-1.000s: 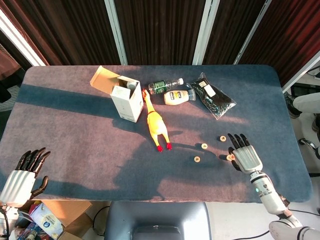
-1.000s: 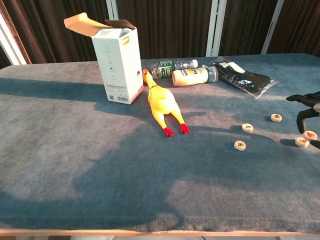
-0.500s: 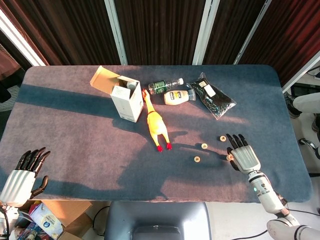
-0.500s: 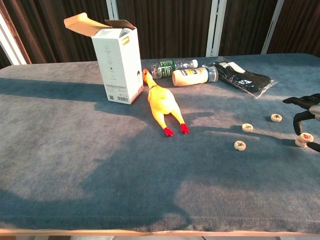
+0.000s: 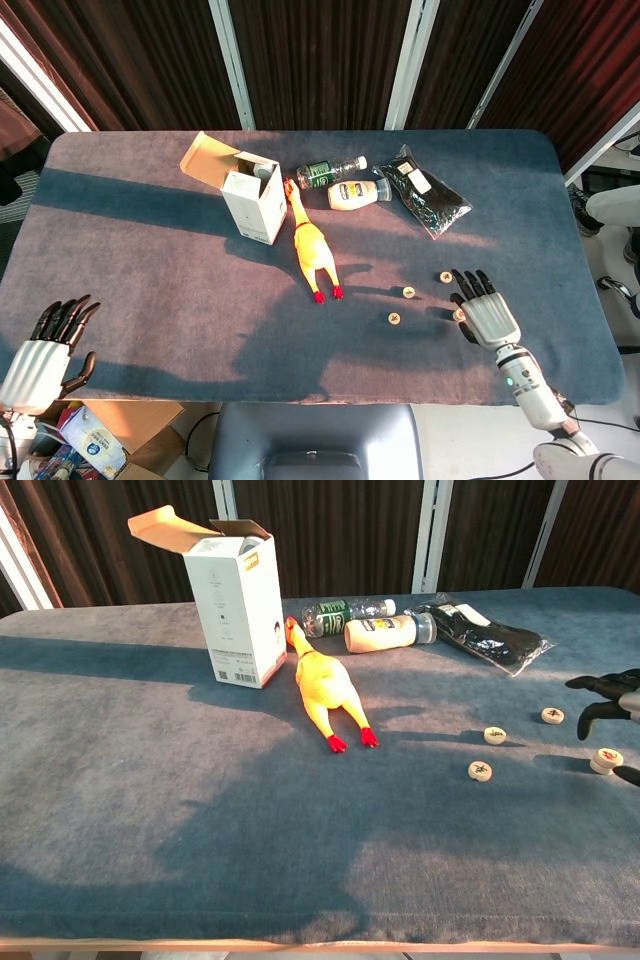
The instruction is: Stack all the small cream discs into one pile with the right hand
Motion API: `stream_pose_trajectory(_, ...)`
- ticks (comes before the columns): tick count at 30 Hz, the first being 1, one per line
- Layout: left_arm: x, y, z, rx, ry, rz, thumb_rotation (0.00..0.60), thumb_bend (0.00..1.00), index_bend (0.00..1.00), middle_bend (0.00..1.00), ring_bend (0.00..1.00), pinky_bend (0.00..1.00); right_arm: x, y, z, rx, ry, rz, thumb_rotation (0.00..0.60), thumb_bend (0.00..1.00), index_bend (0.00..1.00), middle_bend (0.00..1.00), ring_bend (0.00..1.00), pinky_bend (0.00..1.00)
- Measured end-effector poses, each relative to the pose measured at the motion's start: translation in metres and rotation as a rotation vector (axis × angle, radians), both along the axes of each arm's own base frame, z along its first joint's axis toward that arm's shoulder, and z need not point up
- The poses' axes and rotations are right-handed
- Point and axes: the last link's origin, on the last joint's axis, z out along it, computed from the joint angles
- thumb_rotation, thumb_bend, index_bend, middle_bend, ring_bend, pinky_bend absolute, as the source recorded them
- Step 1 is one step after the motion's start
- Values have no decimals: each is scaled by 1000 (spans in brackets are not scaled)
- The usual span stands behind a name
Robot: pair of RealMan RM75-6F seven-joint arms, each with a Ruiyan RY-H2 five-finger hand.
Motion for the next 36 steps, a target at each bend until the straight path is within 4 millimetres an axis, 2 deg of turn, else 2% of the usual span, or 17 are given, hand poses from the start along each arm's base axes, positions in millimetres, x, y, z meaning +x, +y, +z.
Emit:
stream_pose_trajectory(8,1,0,-1,-5,4,-1,600,527,0,0,0,47,23,-1,-1,-3,-77,67,600,496,450,0,0,0)
stream_pose_trajectory(21,0,1,1,-1,-1,-1,600,527,0,0,0,48,79,-20,-53,119,-78,131,600,495,475,0,0,0)
stream_pose_trajectory(25,-1,0,3,3,-5,-2,600,526,0,0,0,48,86,-17,-62,139,-70,139,600,496,481,0,0,0)
stream_pose_trajectory(32,-1,0,3,-1,-6,-3,600,527,0,0,0,47,83,-17,-66,141,-52,131,600,498,525,0,0,0)
stream_pose_trajectory(36,-1,0,3,-2,-6,-4,600,527,0,0,0,48,84,-18,-69,147,-48,127,600,538,535,0,0,0)
